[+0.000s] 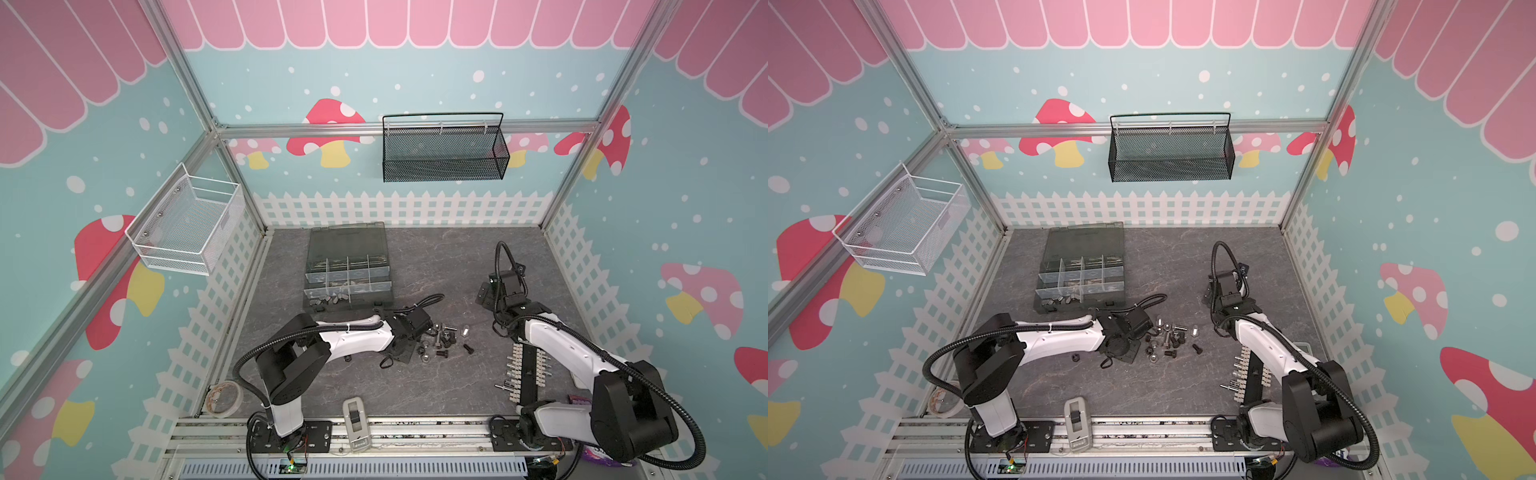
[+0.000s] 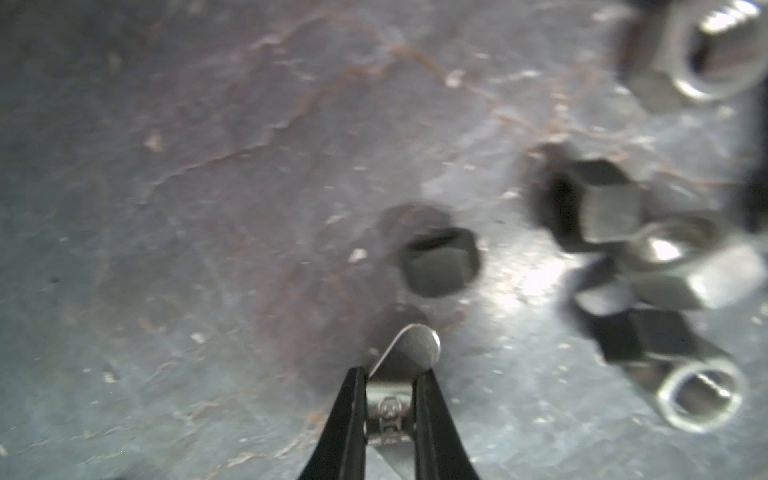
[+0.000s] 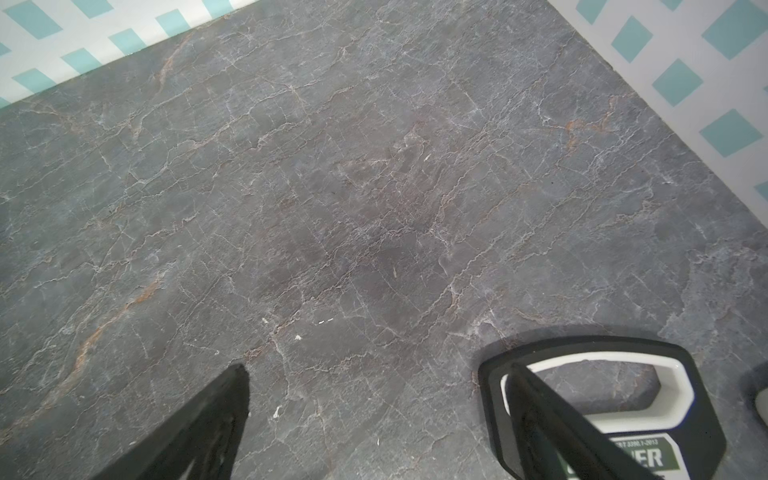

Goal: Sort the screws and nuts into containers
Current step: 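Carry the fourth wing nut with the left gripper into the organizer compartment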

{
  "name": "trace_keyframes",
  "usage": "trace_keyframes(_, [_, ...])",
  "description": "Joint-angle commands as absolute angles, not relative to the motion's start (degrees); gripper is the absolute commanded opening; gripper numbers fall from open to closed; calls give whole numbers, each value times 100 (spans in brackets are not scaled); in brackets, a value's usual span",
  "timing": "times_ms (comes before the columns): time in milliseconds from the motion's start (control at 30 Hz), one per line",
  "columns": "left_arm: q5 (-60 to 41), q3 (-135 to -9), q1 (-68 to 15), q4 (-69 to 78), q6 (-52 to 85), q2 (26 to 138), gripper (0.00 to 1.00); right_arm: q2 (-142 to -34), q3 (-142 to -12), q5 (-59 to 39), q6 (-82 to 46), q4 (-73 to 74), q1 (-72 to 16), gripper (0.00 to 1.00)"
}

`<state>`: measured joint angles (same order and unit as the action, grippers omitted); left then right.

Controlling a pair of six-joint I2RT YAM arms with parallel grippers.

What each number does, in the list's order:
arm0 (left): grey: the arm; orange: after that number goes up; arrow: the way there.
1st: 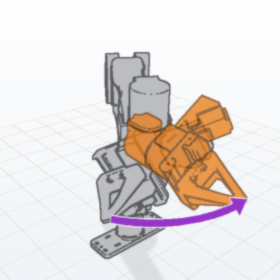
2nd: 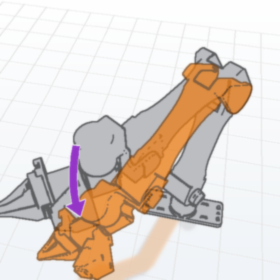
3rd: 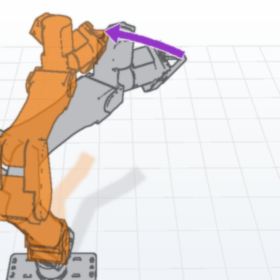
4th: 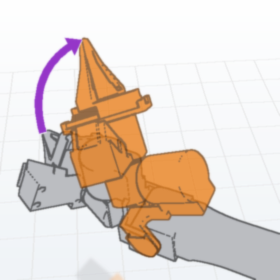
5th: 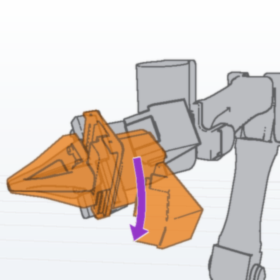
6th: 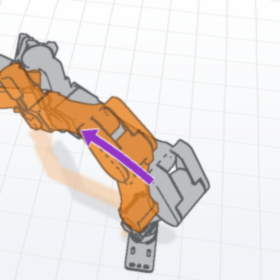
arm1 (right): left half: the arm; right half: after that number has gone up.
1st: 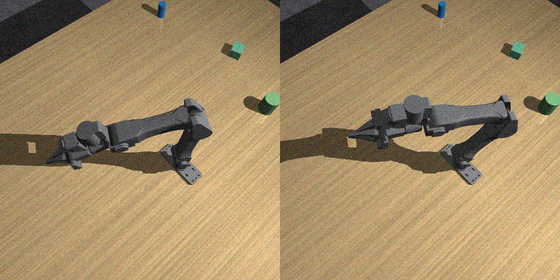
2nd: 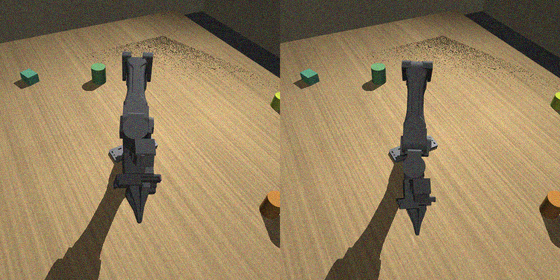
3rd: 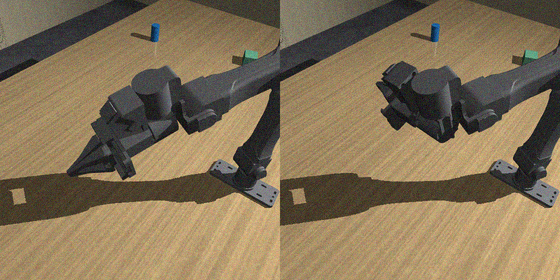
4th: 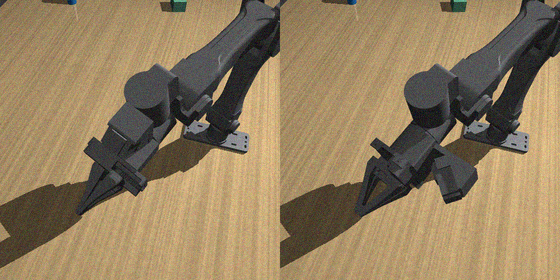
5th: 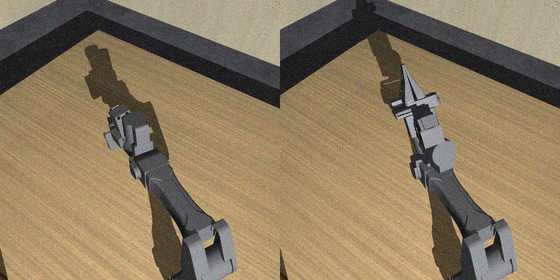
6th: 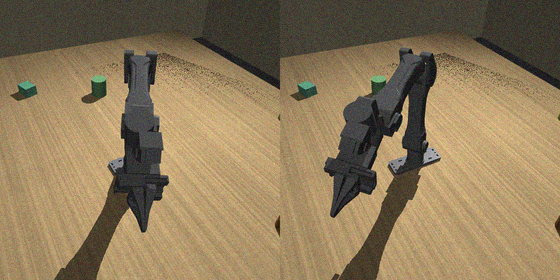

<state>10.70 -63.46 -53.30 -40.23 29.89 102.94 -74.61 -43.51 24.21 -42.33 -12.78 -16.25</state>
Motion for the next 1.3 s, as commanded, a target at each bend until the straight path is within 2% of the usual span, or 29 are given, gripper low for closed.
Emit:
trace_keyframes(0, [1266,-6237,-4993,-3933,3068,9887,10,-7531,-4399,2459,-4359,-1300,-1672,97])
trace_keyframes(367, [1574,-6107,-3566,-3603,2843,8920,10,-7453,-4346,2408,-4373,-1280,-1670,97])
trace_keyframes(700, [1799,-6036,-2477,-3407,2396,8487,8,-7299,-4304,2449,-4333,-1292,-1672,97])
trace_keyframes(1067, [1680,-6072,-1752,-3040,1518,8668,8,-7309,-4316,2339,-4349,-1292,-1670,97])
trace_keyframes(1267, [1706,-6314,-1635,-3022,805,8928,9,-7329,-4334,2284,-4380,-1281,-1668,97])
